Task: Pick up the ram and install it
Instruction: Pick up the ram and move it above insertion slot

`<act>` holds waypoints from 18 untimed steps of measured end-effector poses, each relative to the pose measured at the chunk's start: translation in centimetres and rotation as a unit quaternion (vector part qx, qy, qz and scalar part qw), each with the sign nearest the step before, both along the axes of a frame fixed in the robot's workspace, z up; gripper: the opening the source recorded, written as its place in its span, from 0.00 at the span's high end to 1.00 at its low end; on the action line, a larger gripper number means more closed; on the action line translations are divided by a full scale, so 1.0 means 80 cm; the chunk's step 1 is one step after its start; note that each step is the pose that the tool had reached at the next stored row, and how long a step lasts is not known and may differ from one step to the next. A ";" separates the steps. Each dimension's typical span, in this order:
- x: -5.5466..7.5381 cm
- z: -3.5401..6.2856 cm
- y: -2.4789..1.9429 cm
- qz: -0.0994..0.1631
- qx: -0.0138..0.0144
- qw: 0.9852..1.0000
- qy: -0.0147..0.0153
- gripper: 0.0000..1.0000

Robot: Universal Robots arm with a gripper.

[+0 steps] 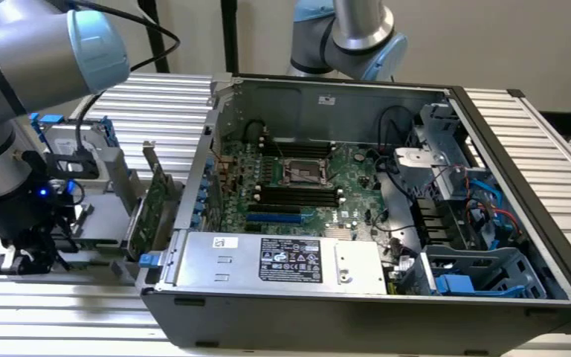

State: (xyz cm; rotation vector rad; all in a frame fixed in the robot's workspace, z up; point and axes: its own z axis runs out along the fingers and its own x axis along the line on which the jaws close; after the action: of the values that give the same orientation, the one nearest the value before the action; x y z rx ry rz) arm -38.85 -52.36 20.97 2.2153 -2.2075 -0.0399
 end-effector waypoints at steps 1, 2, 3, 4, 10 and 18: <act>0.000 -0.002 -0.0001 0.000 0.000 1.000 0.000 0.00; 0.000 -0.004 -0.0003 0.000 0.000 1.000 0.000 0.00; 0.000 -0.007 -0.0003 0.000 0.000 1.000 0.000 0.00; 0.000 -0.009 -0.0004 0.000 0.000 1.000 0.000 0.00; 0.000 -0.017 -0.0004 0.000 0.000 1.000 0.001 0.00; -0.001 -0.017 0.0019 0.001 0.000 1.000 0.001 0.00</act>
State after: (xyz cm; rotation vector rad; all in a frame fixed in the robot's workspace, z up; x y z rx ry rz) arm -38.96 -52.21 19.59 2.2165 -2.2043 -0.0417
